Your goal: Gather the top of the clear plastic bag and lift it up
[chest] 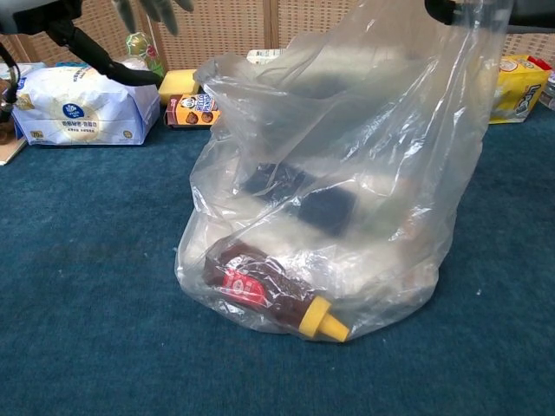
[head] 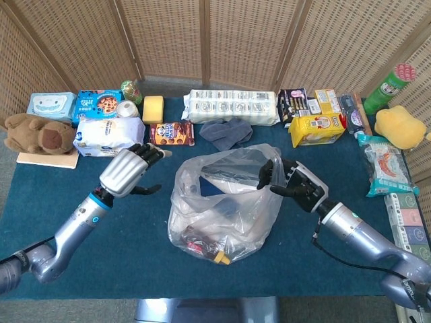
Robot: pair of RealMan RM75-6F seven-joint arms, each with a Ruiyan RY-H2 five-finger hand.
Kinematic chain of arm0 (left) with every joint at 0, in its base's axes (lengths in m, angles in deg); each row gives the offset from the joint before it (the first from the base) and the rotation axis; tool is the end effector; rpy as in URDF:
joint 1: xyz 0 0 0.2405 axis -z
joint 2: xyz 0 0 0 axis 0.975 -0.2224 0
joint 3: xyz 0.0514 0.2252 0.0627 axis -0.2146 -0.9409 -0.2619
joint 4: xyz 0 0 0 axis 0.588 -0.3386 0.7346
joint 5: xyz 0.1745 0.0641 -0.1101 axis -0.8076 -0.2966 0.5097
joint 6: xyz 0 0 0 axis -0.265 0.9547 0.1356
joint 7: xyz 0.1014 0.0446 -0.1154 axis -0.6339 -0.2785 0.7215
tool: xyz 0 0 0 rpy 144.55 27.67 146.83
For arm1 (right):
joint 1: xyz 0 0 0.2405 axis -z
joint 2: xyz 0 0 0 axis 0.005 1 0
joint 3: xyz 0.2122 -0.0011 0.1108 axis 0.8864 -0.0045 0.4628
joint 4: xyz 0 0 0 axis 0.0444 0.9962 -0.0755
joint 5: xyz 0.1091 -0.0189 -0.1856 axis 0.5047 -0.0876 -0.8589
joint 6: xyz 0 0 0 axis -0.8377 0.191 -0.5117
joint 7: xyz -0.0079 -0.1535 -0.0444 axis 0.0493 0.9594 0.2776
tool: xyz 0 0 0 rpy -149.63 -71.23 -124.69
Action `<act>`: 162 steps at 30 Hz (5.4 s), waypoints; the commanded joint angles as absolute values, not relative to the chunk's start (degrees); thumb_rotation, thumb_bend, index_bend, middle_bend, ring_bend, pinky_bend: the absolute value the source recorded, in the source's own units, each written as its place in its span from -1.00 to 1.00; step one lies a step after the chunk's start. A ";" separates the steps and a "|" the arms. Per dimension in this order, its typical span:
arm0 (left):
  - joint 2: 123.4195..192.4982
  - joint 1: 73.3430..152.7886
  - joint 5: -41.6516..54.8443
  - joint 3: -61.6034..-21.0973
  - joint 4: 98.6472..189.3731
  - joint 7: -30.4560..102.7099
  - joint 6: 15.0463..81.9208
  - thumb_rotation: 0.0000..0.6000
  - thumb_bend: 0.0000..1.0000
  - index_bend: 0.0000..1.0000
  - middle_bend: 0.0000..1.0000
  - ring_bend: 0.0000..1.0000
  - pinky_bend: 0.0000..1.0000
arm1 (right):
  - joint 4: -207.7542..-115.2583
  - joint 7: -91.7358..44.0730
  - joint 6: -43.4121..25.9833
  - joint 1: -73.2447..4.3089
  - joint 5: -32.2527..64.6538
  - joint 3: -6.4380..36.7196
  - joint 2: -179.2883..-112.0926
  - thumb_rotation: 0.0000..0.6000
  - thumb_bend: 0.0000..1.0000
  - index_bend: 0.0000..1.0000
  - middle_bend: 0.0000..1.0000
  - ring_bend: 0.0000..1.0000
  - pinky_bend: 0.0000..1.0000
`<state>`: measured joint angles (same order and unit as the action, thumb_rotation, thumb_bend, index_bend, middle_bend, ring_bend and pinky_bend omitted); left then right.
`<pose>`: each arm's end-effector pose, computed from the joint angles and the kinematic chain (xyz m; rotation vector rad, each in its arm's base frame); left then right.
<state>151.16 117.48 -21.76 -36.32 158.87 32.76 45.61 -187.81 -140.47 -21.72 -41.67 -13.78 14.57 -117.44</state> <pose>-0.1015 0.3532 0.0551 -1.9317 -0.6034 -1.2404 -0.1146 -0.3337 0.1073 -0.6909 2.3850 -1.4262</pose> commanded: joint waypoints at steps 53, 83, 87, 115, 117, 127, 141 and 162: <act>165.48 134.33 -23.18 -29.45 145.34 43.49 56.22 1.00 -0.33 -0.33 -0.56 -0.64 -0.30 | -187.99 -138.32 -20.21 -44.35 -12.52 11.71 -118.21 1.00 -0.67 -0.18 -0.16 -0.23 -0.36; 164.96 141.32 -19.07 -26.79 147.97 38.72 52.05 1.00 -0.40 -0.40 -0.61 -0.74 -0.44 | -185.61 -135.04 -20.50 -48.44 -13.66 10.83 -121.51 -0.38 -0.73 -0.43 -0.46 -0.61 -0.71; 165.18 142.12 -19.05 -26.87 147.50 38.41 51.68 1.00 -0.41 -0.40 -0.61 -0.74 -0.45 | -185.45 -134.62 -20.57 -48.84 -12.93 11.25 -122.02 -0.37 -0.73 -0.44 -0.45 -0.61 -0.71; 168.34 148.05 -16.43 -26.53 142.40 36.77 48.19 1.00 -0.41 -0.43 -0.61 -0.76 -0.46 | -187.19 -131.23 -22.97 -51.22 -8.71 14.52 -125.06 -0.38 -0.73 -0.45 -0.45 -0.60 -0.71; 168.67 148.43 -16.31 -26.52 141.92 36.83 48.10 1.00 -0.41 -0.43 -0.61 -0.76 -0.46 | -187.33 -131.02 -23.18 -51.37 -8.58 14.80 -125.19 -0.38 -0.73 -0.45 -0.45 -0.60 -0.71; 169.63 149.99 -15.43 -26.10 140.67 36.63 47.67 1.00 -0.41 -0.45 -0.61 -0.76 -0.46 | -188.68 -129.10 -24.21 -51.53 -7.50 15.66 -126.12 -0.37 -0.73 -0.45 -0.45 -0.60 -0.70; 169.72 150.62 -14.23 -26.42 140.35 35.96 47.14 1.00 -0.43 -0.47 -0.61 -0.78 -0.46 | -188.33 -130.09 -24.69 -51.46 -8.99 15.39 -125.83 -0.39 -0.72 -0.45 -0.34 -0.45 -0.60; 167.30 149.14 -12.75 -27.33 142.12 35.33 46.72 1.00 -0.56 -0.54 -0.64 -0.81 -0.48 | -187.63 -132.72 -25.39 -50.72 -8.96 14.71 -124.13 -0.38 -0.70 -0.23 -0.02 0.00 -0.28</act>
